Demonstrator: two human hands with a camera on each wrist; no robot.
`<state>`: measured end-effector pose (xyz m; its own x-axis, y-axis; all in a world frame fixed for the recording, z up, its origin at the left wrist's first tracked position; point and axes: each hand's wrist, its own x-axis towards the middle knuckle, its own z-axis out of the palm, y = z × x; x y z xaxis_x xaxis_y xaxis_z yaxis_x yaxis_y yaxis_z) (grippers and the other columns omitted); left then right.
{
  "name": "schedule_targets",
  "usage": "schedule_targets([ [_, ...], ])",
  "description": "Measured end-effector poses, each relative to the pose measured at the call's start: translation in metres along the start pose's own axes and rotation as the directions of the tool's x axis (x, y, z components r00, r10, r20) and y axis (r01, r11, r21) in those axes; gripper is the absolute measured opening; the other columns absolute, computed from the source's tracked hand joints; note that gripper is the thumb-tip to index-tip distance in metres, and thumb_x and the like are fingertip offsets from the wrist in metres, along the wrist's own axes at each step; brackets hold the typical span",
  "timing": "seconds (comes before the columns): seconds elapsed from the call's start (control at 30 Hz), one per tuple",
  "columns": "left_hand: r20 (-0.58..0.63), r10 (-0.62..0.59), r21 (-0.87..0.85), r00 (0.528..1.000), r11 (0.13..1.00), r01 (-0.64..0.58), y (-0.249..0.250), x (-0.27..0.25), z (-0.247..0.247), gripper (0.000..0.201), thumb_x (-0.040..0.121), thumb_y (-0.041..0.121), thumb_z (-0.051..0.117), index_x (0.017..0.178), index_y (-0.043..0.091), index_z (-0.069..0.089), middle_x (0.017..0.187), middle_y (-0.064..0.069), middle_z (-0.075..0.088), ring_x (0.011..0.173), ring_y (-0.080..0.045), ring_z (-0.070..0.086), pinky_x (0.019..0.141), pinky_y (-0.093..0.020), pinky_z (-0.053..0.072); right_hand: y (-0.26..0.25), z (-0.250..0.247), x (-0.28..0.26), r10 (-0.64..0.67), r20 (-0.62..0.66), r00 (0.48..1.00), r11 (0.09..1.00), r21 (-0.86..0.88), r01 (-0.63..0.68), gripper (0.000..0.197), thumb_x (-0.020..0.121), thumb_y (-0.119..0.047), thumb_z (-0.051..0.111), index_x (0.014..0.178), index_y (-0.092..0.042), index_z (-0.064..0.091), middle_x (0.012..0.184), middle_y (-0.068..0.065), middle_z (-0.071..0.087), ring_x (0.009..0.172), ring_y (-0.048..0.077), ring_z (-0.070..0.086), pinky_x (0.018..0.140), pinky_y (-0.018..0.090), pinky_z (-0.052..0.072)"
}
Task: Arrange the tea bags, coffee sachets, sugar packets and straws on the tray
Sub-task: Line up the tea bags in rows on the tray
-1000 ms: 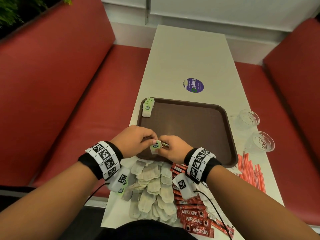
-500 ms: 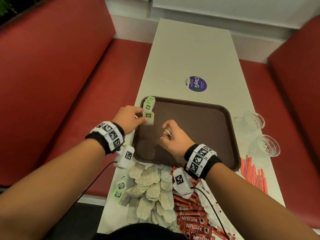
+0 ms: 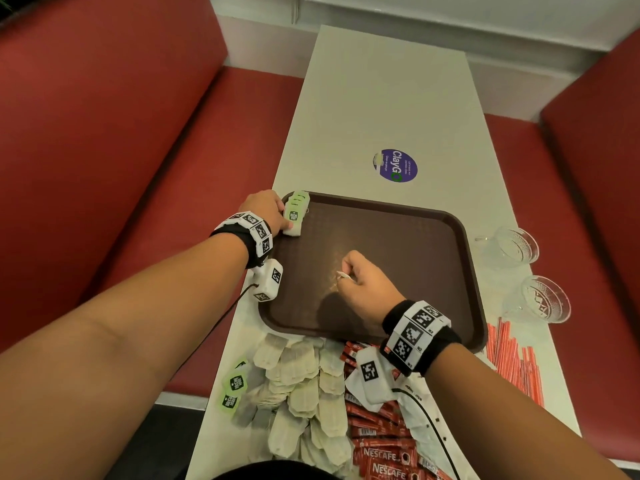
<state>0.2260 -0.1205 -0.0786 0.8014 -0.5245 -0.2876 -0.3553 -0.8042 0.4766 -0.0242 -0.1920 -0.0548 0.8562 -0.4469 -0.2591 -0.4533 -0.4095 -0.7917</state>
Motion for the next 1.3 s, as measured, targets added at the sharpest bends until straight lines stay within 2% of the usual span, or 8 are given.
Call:
schedule_targets([
  [0.23, -0.025, 0.011, 0.105, 1.0, 0.994, -0.009, 0.006, -0.003, -0.002, 0.048, 0.071, 0.035, 0.088, 0.104, 0.022, 0.056, 0.106, -0.002, 0.064, 0.097, -0.026, 0.062, 0.08, -0.035, 0.051, 0.003, -0.002, -0.001, -0.001, -0.023, 1.0, 1.0, 0.03, 0.002, 0.006, 0.093, -0.017, 0.056, 0.087, -0.018, 0.056, 0.081, 0.001, 0.07, 0.076, 0.015, 0.066, 0.073, 0.036, 0.054],
  [0.4, -0.096, 0.259, -0.076, 0.961, 0.961, -0.267, 0.018, -0.028, -0.014, 0.026, 0.083, 0.042, 0.075, 0.098, 0.025, 0.061, 0.094, 0.008, 0.065, 0.084, -0.012, 0.058, 0.075, -0.029, 0.046, 0.0, -0.008, 0.005, -0.119, -0.082, 0.989, 0.988, -0.112, 0.109, 0.007, 0.093, -0.026, 0.065, 0.088, -0.026, 0.06, 0.097, -0.007, 0.059, 0.085, 0.005, 0.054, 0.071, 0.018, 0.04],
  [0.6, 0.404, 0.521, -0.071, 0.752, 0.837, -0.542, 0.024, -0.092, -0.036, 0.027, 0.073, 0.036, 0.086, 0.092, 0.032, 0.068, 0.077, 0.019, 0.065, 0.066, 0.011, 0.055, 0.06, -0.006, 0.038, -0.015, -0.012, 0.011, -0.107, -0.184, 0.977, 0.991, 0.058, 0.12, 0.005, 0.091, -0.026, 0.07, 0.086, -0.027, 0.068, 0.079, -0.008, 0.066, 0.074, 0.012, 0.06, 0.072, 0.028, 0.051],
  [0.73, 0.275, 0.563, -0.08, 0.779, 0.821, -0.565, 0.017, -0.106, -0.028, 0.014, 0.083, 0.041, 0.077, 0.084, 0.029, 0.069, 0.068, 0.015, 0.06, 0.066, 0.002, 0.052, 0.06, -0.016, 0.035, -0.023, -0.009, 0.009, -0.107, -0.191, 0.976, 0.982, 0.136, 0.135, 0.0, 0.09, -0.023, 0.072, 0.091, -0.023, 0.072, 0.082, -0.003, 0.07, 0.077, 0.016, 0.064, 0.074, 0.028, 0.053],
  [0.83, 0.189, 0.509, -0.062, 0.84, 0.859, -0.507, 0.005, -0.094, -0.028, 0.02, 0.083, 0.041, 0.077, 0.083, 0.021, 0.072, 0.068, 0.012, 0.061, 0.065, 0.0, 0.051, 0.061, -0.022, 0.036, -0.02, -0.007, 0.008, -0.075, -0.179, 0.981, 0.993, 0.075, 0.089, 0.018, 0.088, -0.029, 0.074, 0.104, -0.024, 0.066, 0.083, -0.007, 0.066, 0.072, 0.009, 0.059, 0.072, 0.025, 0.051],
  [1.0, 0.034, 0.239, -0.02, 0.97, 0.971, -0.239, -0.017, -0.05, -0.025, 0.034, 0.081, 0.047, 0.077, 0.071, 0.015, 0.067, 0.064, 0.002, 0.058, 0.064, -0.019, 0.052, 0.058, -0.028, 0.039, -0.007, -0.006, 0.003, 0.115, 0.195, 0.974, 0.948, -0.316, -0.049, 0.022, 0.086, -0.037, 0.074, 0.103, -0.026, 0.064, 0.086, -0.012, 0.065, 0.081, 0.005, 0.061, 0.07, 0.019, 0.044],
  [1.13, 0.035, 0.084, -0.024, 0.996, 0.996, -0.083, -0.016, -0.027, -0.017, 0.03, 0.073, 0.044, 0.084, 0.083, 0.023, 0.065, 0.089, 0.003, 0.068, 0.084, -0.02, 0.063, 0.076, -0.031, 0.054, 0.001, 0.002, 0.002, 0.239, 0.352, 0.905, 0.869, -0.493, -0.038, 0.026, 0.08, -0.037, 0.08, 0.102, -0.025, 0.073, 0.092, -0.011, 0.066, 0.087, 0.011, 0.061, 0.075, 0.021, 0.042],
  [1.3, 0.05, -0.019, 0.046, 0.999, 0.999, 0.016, -0.007, -0.024, -0.003, 0.047, 0.065, 0.044, 0.091, 0.098, 0.027, 0.063, 0.096, 0.004, 0.06, 0.085, -0.017, 0.059, 0.07, -0.028, 0.045, 0.001, 0.003, 0.007, 0.266, 0.441, 0.857, 0.842, -0.539, 0.015, 0.024, 0.076, -0.029, 0.084, 0.098, -0.021, 0.078, 0.096, -0.007, 0.074, 0.087, 0.012, 0.065, 0.072, 0.02, 0.044],
])
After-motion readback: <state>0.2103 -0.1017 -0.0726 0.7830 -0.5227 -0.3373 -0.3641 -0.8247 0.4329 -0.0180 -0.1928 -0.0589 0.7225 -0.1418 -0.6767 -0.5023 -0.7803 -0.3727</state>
